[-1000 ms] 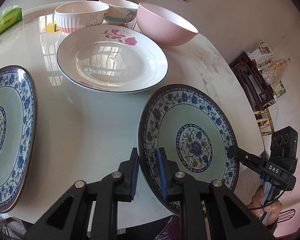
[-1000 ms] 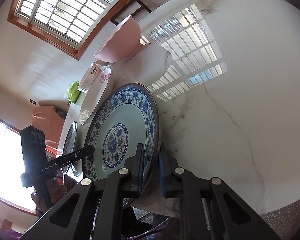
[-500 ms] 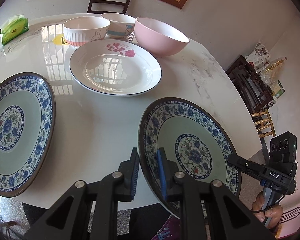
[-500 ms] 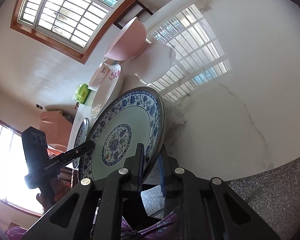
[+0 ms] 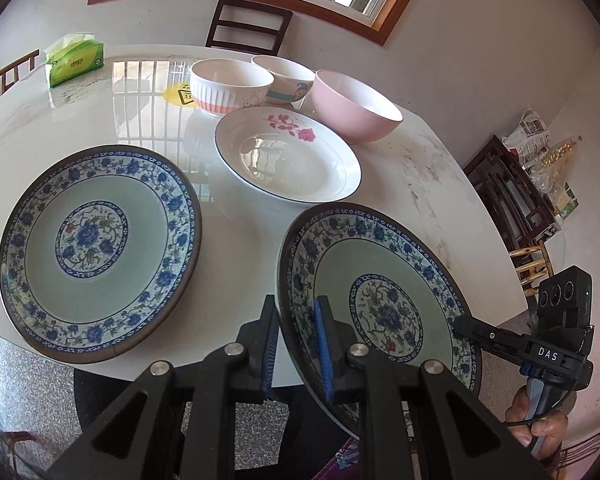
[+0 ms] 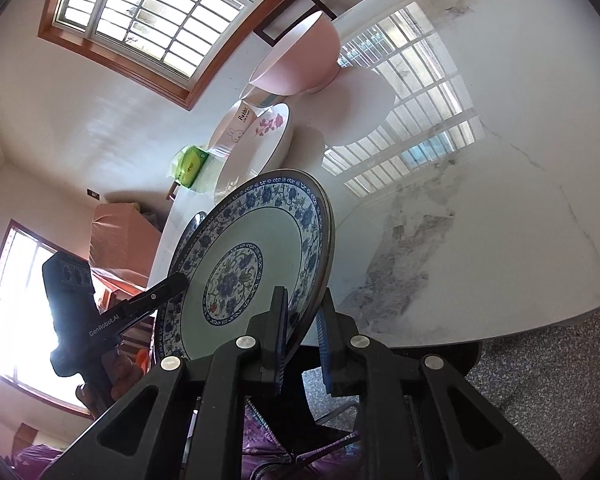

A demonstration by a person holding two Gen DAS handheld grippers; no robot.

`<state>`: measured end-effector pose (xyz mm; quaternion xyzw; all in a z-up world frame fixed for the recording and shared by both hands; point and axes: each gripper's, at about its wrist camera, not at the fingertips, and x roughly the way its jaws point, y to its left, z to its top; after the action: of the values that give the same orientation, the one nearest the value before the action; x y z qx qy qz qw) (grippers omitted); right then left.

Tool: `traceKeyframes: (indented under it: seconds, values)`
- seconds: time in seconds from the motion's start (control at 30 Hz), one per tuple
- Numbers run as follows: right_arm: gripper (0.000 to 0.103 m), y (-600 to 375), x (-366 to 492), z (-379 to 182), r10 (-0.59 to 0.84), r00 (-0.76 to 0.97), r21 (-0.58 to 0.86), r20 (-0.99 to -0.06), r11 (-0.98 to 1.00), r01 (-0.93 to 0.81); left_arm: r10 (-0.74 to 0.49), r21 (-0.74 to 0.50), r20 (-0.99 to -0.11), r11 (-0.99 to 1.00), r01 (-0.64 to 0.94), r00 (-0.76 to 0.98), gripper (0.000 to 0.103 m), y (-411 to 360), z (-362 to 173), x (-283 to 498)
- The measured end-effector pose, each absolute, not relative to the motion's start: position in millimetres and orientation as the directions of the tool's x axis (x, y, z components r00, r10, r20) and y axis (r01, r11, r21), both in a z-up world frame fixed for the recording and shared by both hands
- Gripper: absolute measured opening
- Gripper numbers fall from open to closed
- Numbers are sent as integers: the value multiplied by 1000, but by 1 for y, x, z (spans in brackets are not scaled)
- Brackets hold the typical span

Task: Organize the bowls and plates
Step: 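Close both grippers on the plate rim and lift it, then carry the held plate over the other blue-and-white plate and lower it on top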

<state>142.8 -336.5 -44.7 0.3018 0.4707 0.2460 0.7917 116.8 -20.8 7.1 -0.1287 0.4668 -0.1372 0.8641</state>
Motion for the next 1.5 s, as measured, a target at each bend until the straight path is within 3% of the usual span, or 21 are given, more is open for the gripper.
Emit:
traceKeyframes:
  seconds: [1.5]
  values:
    - [16, -147, 210, -35, 713, 262, 628, -651, 699, -342, -194, -402, -740, 895, -193, 644, 18, 159, -3, 96]
